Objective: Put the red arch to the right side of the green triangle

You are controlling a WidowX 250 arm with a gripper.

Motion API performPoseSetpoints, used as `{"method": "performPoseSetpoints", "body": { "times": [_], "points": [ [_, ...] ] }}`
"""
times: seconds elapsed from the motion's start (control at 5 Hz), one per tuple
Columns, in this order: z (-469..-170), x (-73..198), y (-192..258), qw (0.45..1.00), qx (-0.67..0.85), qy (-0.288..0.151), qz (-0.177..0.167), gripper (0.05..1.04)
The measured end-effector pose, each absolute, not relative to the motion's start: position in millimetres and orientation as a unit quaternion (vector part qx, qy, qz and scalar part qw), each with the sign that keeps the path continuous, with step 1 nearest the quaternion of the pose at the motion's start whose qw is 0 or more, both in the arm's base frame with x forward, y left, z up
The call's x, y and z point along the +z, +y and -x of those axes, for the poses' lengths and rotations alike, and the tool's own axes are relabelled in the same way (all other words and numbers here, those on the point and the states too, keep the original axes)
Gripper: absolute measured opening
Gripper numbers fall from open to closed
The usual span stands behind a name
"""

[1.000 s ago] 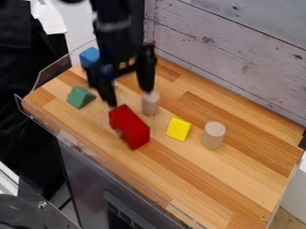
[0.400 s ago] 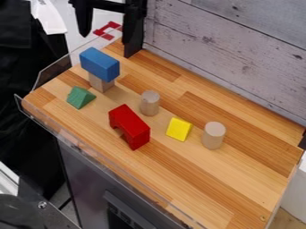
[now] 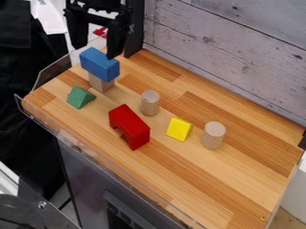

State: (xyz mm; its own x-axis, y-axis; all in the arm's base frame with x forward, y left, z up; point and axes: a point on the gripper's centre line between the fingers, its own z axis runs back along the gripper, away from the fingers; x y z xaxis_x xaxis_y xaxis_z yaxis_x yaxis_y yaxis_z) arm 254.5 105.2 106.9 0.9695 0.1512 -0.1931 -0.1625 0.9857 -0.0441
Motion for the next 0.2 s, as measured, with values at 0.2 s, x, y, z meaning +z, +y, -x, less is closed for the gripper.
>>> {"method": "performPoseSetpoints", "body": {
  "times": [0.2],
  "points": [
    [-255.1, 104.7, 105.7, 0.993, 0.077, 0.084, 0.026, 1.0]
  ]
}}
